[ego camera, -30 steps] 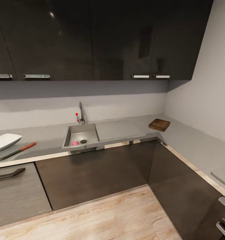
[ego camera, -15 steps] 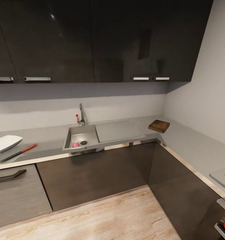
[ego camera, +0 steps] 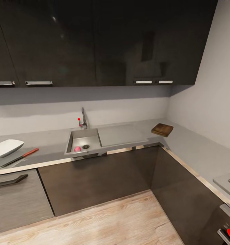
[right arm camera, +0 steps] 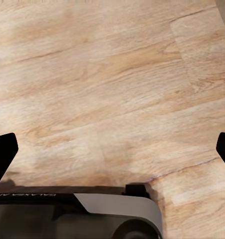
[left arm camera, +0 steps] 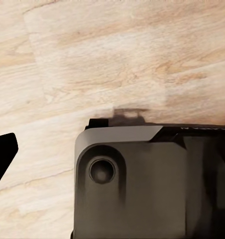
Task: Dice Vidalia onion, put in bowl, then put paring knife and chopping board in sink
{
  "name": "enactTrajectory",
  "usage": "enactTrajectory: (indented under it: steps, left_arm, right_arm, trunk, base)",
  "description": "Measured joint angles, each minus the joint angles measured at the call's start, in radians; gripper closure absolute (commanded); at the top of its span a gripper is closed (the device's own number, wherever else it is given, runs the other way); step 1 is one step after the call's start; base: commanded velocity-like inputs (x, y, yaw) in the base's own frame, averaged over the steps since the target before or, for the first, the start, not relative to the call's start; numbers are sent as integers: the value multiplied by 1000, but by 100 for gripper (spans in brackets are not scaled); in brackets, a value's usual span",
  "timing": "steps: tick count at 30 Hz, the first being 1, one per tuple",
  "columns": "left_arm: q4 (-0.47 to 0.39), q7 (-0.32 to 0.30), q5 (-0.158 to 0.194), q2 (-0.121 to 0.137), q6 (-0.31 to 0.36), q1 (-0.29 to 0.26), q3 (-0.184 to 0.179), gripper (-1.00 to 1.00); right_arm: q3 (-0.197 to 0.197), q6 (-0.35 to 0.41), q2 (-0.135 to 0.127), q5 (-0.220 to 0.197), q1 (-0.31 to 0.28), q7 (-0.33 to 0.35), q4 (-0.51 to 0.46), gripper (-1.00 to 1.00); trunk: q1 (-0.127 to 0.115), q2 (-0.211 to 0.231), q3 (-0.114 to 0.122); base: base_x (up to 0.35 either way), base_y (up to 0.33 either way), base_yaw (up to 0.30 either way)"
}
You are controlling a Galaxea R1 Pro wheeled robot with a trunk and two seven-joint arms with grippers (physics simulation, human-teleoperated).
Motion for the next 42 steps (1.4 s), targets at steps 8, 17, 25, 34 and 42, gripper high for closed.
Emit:
enactTrajectory:
  steps: [8,17,25,34,42]
  left_arm:
    - [0,0,0,0,1,0,0,-100]
    - [0,0,0,0,1,0,0,-100]
    - [0,0,0,0,0,0,0,-100]
    - [-2,-1,0,0,0,0,0,-100]
    - [-4,-1,0,0,0,0,-1,-100]
  right_arm:
    - [1,0,0,0,0,0,0,-100]
    - [0,0,0,0,0,0,0,-100]
    - [0,0,-1,0,0,0,0,-100]
    - [1,0,-1,1,0,0,0,-100]
    - [1,0,-1,0,0,1,0,-100]
  trunk:
    - [-31,56,25]
    - [-65,119,53]
    - [-96,175,79]
    - [-127,232,104]
    - [-127,232,104]
  base:
    - [0,0,0]
    - [0,0,0]
    - [0,0,0]
    - [0,0,-14]
    - [0,0,-227]
